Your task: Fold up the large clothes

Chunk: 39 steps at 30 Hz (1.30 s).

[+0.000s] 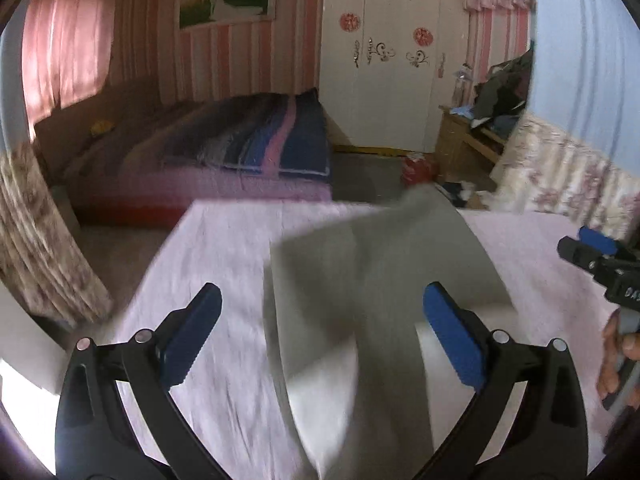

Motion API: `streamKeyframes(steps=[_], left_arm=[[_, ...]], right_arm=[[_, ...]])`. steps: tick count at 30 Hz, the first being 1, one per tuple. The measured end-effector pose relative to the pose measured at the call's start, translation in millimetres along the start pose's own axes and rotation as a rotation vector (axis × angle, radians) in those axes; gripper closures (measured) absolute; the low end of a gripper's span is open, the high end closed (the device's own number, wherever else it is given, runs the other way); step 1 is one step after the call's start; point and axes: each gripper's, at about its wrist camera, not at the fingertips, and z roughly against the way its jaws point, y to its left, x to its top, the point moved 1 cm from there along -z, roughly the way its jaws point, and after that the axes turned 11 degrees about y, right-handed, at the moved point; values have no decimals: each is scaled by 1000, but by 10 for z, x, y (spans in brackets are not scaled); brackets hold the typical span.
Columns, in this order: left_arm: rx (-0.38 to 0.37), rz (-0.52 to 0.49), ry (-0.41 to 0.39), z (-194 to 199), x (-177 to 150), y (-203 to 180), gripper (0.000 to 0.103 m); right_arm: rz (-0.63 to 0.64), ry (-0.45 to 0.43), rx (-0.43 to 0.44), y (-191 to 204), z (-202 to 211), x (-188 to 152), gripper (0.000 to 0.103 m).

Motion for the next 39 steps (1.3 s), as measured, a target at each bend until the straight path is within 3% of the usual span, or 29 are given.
streamKeyframes(steps=[3, 6, 13, 16, 18, 22, 26, 29, 32, 35, 39], left_arm=[[39, 0, 31, -410, 333, -10, 3], [201, -29, 87, -880, 459, -6, 3], [206, -24, 156, -1405, 403, 184, 3], [262, -90, 164, -1566, 312, 87, 3], [249, -66, 171, -1650, 285, 127, 3], [227, -48, 141, -1569, 236, 152, 3], [180, -56, 138, -1189, 199, 207, 3], [98, 2, 126, -791, 45, 280, 3], [62, 31, 103, -495, -198, 291, 3], [26, 63, 123, -391, -395, 265, 3], [38, -7, 140, -439, -534, 167, 3]], right_arm=[[-10, 80, -49, -28, -441, 235, 2], [-39, 121, -83, -129, -813, 297, 2], [-4, 195, -140, -186, -1471, 241, 2], [16, 224, -171, -139, -1589, 186, 2], [27, 252, -182, -115, -1639, 161, 2], [35, 257, -167, -94, -1456, 217, 2], [46, 222, -134, -73, -899, 165, 2], [16, 187, -34, -72, -453, -89, 2], [18, 162, 1, -66, -235, -327, 2], [0, 173, 8, -74, -174, -541, 2], [-9, 198, 25, 27, -118, -700, 2]])
